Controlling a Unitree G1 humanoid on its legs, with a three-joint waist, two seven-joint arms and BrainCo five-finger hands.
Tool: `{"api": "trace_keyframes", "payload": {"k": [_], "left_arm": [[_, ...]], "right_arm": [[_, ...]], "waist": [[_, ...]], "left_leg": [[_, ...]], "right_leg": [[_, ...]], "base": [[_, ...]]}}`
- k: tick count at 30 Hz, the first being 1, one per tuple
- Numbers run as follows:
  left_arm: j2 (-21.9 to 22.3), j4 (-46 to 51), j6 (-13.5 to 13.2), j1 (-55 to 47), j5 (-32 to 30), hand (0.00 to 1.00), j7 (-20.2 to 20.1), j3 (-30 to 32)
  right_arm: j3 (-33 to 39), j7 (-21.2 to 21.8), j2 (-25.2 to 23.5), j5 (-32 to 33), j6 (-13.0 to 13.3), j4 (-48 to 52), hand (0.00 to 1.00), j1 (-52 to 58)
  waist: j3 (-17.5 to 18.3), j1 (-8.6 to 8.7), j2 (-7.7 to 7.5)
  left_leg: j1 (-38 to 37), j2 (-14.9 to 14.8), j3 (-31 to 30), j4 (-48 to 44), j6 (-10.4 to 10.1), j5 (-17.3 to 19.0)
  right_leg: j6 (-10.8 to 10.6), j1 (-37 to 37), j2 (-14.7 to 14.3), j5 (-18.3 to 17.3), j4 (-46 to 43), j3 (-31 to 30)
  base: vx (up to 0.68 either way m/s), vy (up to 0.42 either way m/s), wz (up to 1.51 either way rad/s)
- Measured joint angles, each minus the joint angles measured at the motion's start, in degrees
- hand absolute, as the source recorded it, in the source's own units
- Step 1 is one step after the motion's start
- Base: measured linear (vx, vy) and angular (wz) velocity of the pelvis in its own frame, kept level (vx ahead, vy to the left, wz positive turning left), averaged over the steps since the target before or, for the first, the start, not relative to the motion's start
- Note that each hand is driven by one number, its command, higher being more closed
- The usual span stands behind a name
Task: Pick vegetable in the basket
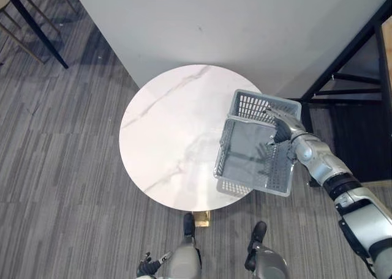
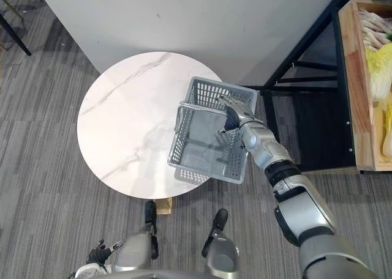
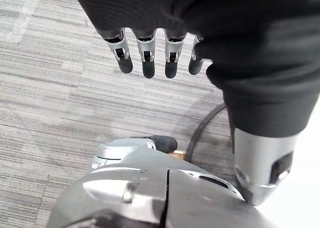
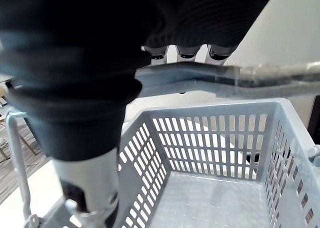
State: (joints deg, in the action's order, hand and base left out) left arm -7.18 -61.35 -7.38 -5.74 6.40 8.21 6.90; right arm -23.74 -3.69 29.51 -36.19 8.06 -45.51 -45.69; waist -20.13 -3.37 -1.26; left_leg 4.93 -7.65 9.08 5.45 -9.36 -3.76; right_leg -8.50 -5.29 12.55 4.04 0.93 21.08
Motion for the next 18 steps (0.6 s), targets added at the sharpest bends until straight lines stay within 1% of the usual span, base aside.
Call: {"api": "trace_keyframes", "payload": {"k": [2,7,8,11,18], "left_arm": [[0.00,0.00,-0.01,0.15,0.07,0.00,0.17,-0.41],[-0.02,-0.04,-0.10,0.60,0.14,0.00,0.38,-0.97],[-0.02,-0.04,-0.10,0.66,0.14,0.00,0.38,-1.00],[-0.03,-0.08,-0.08,1.00,0.14,0.00,0.42,-1.47],[-0.01,-0.07,-0.10,1.17,0.14,0.00,0.51,-2.11]], "right_arm": [[0.20,-0.01,0.30,0.00,-0.36,-0.95,0.00,-0.59],[0.73,-0.96,1.16,0.01,-0.30,-2.72,0.00,-2.10],[0.82,-1.09,1.27,0.02,-0.33,-2.74,1.00,-2.36],[0.95,-1.24,2.16,0.03,-0.28,-3.12,1.00,-2.77],[2.32,-2.18,2.26,0.09,-0.11,-4.66,1.00,-3.76]], "waist": [[-0.34,-0.05,0.22],[-1.41,-0.01,0.64],[-1.56,-0.02,0.71],[-1.87,-0.10,0.98],[-2.21,-0.09,1.38]], "left_leg": [[0.35,0.08,0.04,0.00,0.05,-0.06],[0.75,0.13,-0.15,0.00,0.15,-0.15],[0.83,0.13,-0.20,0.00,0.13,-0.19],[0.91,0.14,-0.21,0.00,0.14,-0.20],[1.03,0.16,0.08,0.02,0.14,-0.20]], "right_leg": [[0.01,-0.36,0.07,0.10,0.00,-0.12],[0.05,-0.58,0.10,0.14,0.01,0.11],[0.07,-0.62,0.10,0.16,0.02,0.17],[0.07,-0.71,0.11,0.16,0.03,0.18],[0.06,-1.17,0.10,0.17,0.02,-0.31]], "base": [[0.00,0.000,0.00],[0.00,0.001,0.01],[0.00,0.000,0.00],[0.00,0.000,0.00],[0.01,0.001,-0.02]]}}
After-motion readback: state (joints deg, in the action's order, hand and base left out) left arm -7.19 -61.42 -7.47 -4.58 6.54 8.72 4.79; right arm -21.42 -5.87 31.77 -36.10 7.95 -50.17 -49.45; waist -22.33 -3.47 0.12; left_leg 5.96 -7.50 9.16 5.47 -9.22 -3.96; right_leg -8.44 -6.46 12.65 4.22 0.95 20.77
